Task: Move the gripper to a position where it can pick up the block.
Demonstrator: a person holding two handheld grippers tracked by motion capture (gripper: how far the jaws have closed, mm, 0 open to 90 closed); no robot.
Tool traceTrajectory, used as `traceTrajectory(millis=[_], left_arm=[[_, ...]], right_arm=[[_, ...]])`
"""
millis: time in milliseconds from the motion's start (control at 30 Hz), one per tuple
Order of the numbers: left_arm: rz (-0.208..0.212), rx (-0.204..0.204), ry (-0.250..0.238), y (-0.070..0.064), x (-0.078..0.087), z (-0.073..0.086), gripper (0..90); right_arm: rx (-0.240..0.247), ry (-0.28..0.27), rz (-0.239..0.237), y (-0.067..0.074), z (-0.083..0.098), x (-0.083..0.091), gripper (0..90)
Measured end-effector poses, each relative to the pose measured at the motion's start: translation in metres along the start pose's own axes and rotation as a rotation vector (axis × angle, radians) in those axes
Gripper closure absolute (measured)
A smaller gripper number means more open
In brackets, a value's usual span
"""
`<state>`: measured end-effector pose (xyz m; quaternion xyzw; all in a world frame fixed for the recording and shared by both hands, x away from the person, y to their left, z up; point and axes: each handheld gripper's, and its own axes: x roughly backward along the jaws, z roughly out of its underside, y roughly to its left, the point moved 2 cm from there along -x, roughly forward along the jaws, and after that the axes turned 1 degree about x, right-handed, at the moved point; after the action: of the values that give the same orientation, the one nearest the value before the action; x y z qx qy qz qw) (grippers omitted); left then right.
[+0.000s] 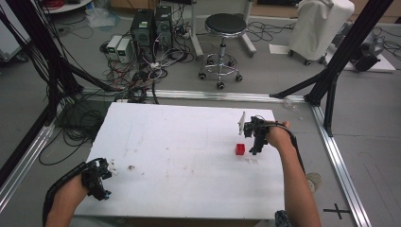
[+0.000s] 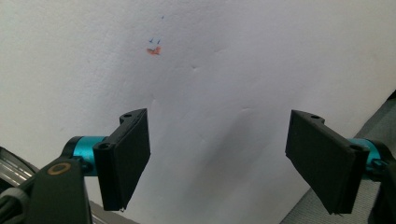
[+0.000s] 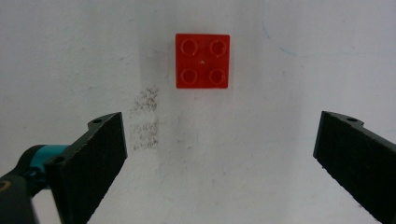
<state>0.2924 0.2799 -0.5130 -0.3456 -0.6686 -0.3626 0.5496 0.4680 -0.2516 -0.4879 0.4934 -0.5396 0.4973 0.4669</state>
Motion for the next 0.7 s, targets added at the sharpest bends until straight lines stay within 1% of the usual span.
traceTrajectory(millis=[33, 100, 167, 200, 433, 500, 633, 700], left_arm=[[0.001, 0.000, 0.000, 0.000, 0.000, 0.000, 22.3], [-0.003, 0.005, 0.001, -0.001, 0.000, 0.000, 22.3], [0.001, -0.003, 0.004, 0.000, 0.000, -0.001, 22.3], [0.003, -0.003, 0.004, 0.000, 0.000, -0.001, 22.3], [0.006, -0.003, 0.003, 0.000, 0.000, -0.001, 22.3], [0.004, -0.002, 0.003, 0.000, 0.000, -0.001, 22.3], [0.000, -0.003, 0.001, -0.001, 0.000, -0.001, 22.3], [0.005, -0.003, 0.004, -0.001, 0.001, -0.001, 22.3]], right_arm=[[0.004, 0.000, -0.007, 0.000, -0.003, -0.006, 1.8], [0.006, 0.003, -0.016, 0.000, -0.005, -0.011, 1.8], [0.012, 0.002, -0.021, 0.000, -0.009, -0.017, 1.8], [0.012, 0.002, -0.021, 0.000, -0.009, -0.017, 1.8], [0.025, 0.001, -0.046, 0.000, -0.017, -0.032, 1.9], [0.028, 0.000, -0.049, 0.000, -0.018, -0.034, 1.8], [0.026, 0.001, -0.061, 0.001, -0.021, -0.041, 1.9], [0.022, 0.005, -0.066, 0.002, -0.022, -0.045, 1.9]])
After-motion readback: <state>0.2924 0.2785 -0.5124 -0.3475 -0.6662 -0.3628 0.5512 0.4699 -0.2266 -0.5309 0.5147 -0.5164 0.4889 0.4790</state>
